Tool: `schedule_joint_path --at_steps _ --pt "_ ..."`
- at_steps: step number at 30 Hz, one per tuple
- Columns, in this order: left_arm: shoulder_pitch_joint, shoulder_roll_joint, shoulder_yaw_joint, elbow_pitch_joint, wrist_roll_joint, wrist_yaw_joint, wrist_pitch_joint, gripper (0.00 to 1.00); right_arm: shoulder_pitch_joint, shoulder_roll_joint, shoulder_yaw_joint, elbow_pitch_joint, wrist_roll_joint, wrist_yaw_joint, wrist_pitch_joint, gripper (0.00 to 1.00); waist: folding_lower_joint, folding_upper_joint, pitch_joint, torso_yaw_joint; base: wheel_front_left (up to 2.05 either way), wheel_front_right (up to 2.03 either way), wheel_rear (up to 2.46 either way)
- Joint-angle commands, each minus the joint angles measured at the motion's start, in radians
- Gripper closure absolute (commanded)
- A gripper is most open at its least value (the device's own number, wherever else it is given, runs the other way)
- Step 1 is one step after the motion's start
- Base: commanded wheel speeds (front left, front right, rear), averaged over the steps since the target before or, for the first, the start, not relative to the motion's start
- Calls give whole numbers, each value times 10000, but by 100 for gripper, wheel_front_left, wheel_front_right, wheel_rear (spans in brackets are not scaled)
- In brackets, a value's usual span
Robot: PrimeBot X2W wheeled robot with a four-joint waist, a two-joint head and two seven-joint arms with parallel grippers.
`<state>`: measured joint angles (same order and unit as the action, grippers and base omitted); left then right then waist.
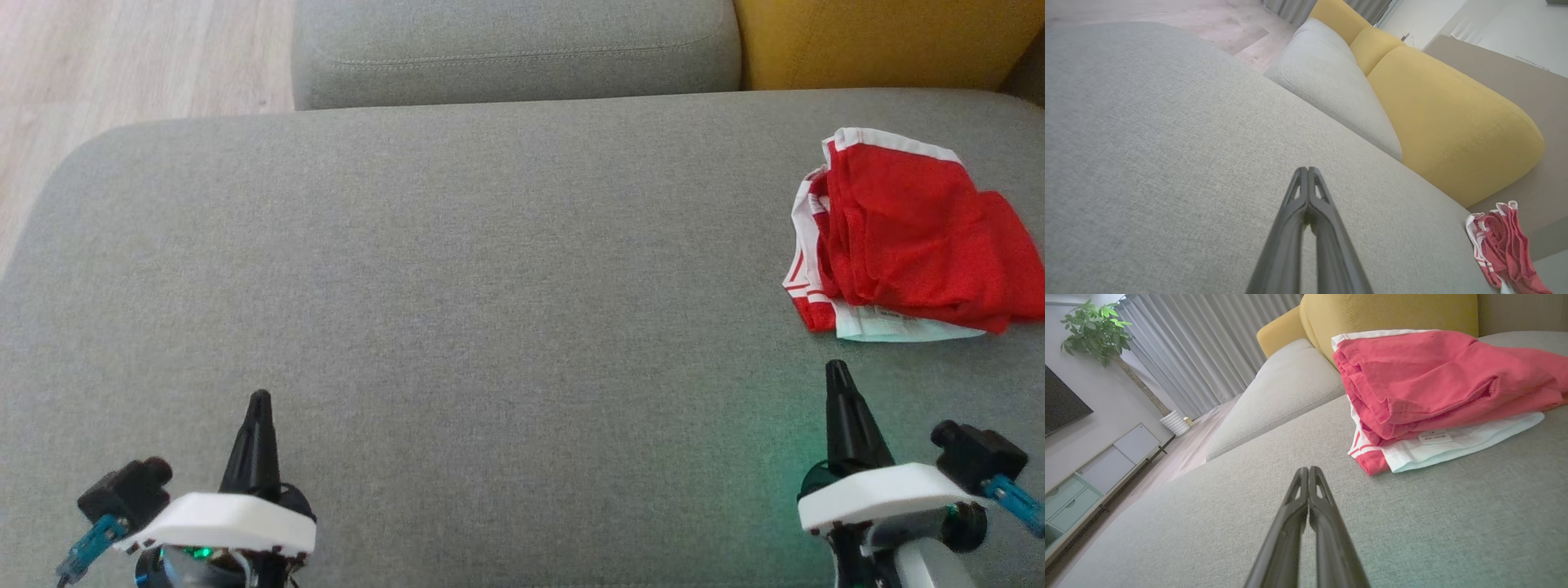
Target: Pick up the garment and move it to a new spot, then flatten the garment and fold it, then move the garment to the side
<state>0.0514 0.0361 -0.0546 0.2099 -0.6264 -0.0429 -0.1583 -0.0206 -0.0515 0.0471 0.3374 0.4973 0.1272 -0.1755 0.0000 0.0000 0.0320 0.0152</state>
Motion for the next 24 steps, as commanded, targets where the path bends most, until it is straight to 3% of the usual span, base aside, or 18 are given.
schedule_joint_path --at_steps 1,24 --pt "-549 93 176 -267 -257 -56 60 100 -496 -149 -36 -359 327 11 79 100 0 0 -4 -2 0 0 0" --pt "-800 123 517 -118 -2593 -255 684 100 -577 -195 -298 -503 3038 17 664 100 0 0 -73 -38 0 0 0"
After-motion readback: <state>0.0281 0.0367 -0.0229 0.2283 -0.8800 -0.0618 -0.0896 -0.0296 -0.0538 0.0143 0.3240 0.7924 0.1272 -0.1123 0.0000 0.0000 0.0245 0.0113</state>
